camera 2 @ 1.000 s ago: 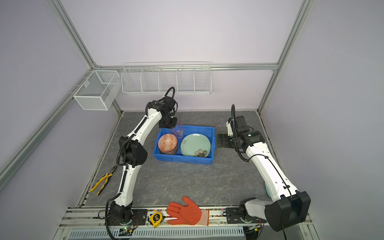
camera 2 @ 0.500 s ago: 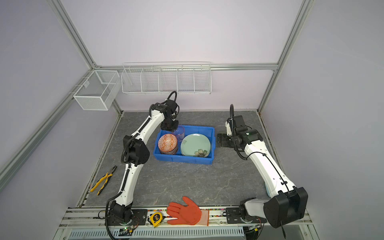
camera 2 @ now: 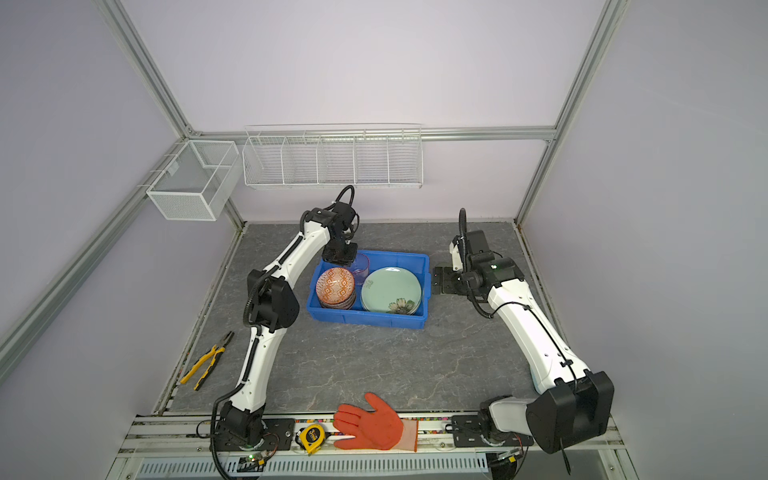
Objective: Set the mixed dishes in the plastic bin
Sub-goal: 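Lower the pink cup into the bin and open the left gripper, then withdraw the left gripper from the bin while right lowers onto the green cup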
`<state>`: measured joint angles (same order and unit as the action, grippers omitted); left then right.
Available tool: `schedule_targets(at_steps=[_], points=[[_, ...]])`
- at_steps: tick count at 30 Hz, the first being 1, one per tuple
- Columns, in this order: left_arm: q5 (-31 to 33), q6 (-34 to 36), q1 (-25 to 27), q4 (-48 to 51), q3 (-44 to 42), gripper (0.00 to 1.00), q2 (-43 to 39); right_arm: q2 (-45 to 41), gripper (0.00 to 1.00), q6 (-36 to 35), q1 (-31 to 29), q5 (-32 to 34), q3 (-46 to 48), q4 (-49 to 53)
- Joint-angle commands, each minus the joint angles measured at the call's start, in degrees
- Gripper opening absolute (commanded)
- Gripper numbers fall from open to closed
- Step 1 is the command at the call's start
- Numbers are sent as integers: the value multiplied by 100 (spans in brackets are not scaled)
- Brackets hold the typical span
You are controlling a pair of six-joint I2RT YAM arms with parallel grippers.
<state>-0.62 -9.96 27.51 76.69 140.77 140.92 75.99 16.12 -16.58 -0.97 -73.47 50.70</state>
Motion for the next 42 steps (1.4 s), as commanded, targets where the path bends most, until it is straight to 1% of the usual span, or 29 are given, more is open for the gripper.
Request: schedule_targets(at_steps=[1,4,12,16,21,24,31,39,41,42], points=[[-107,-15,18,11,-47,25,-283,34,94,38,23,-61,56,-51],[-121,-50,18,-41,-39,29,-367,16,94,39,20,-82,35,-43],[-192,-157,18,-38,179,42,-547,-43,94,26,32,-72,-13,5],[-19,-139,18,-20,179,46,-632,-71,94,14,27,-35,-60,63],[-43,-138,18,-9,179,52,-748,-132,94,5,41,-39,-75,71],[-4,-156,18,14,178,60,-857,-156,94,-13,34,-98,-87,80],[14,-182,18,-18,137,70,-1157,-171,94,-21,37,-170,-157,104],[69,-199,18,-39,126,80,-1564,16,93,53,75,-201,-424,261],[72,-223,16,-20,122,85,-1743,90,94,55,145,-246,-548,338],[94,-230,18,-11,105,88,-1862,155,94,48,189,-247,-631,370]])
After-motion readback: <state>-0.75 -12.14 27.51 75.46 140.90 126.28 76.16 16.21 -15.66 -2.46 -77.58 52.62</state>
